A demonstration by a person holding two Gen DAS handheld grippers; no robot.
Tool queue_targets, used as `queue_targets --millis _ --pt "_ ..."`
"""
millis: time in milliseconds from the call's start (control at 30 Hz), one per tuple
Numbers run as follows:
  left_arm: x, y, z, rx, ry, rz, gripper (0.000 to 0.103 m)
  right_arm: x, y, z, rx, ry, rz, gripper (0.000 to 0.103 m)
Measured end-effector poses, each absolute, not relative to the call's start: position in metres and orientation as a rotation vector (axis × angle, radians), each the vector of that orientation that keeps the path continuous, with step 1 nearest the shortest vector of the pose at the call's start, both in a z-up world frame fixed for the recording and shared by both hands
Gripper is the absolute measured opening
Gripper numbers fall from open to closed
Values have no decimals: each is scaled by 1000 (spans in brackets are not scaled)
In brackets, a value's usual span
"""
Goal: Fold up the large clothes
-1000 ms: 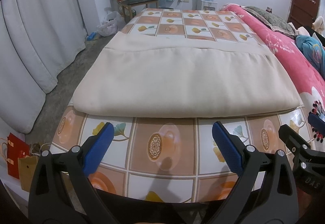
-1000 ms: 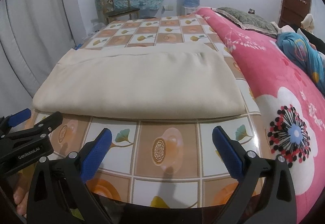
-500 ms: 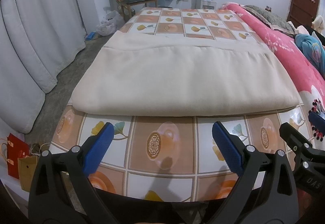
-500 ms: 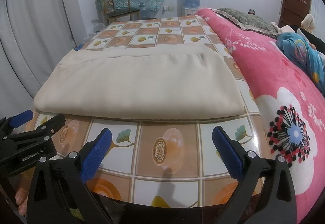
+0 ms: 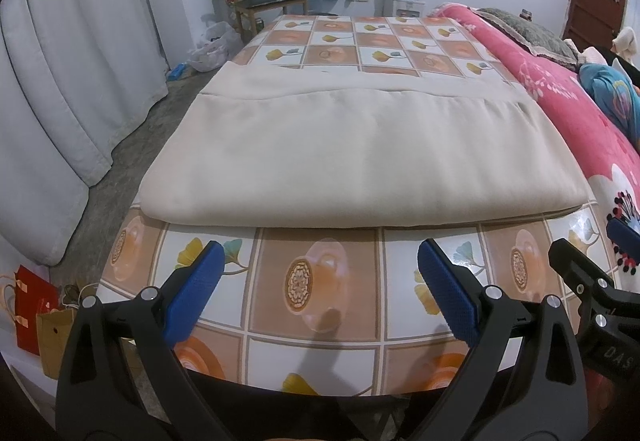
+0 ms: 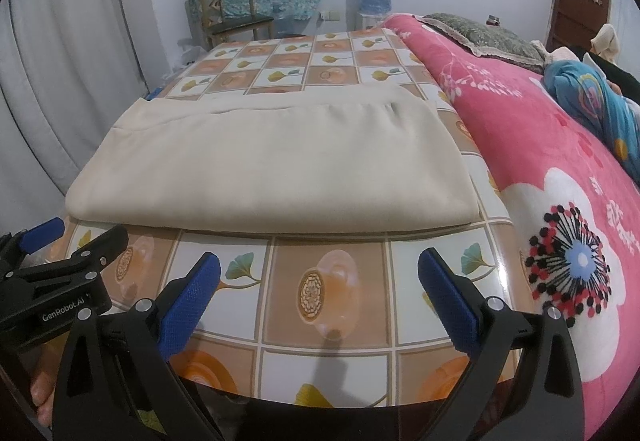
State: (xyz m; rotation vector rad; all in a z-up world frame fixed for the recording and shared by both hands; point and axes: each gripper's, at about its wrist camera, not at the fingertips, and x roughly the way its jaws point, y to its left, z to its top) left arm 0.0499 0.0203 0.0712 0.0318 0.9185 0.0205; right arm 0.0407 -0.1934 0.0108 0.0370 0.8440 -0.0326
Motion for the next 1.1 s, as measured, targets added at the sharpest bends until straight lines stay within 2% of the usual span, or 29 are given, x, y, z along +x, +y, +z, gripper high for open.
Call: queue_targets --millis 1100 --pt "51 20 71 26 916 20 94 40 -194 8 28 847 -31 96"
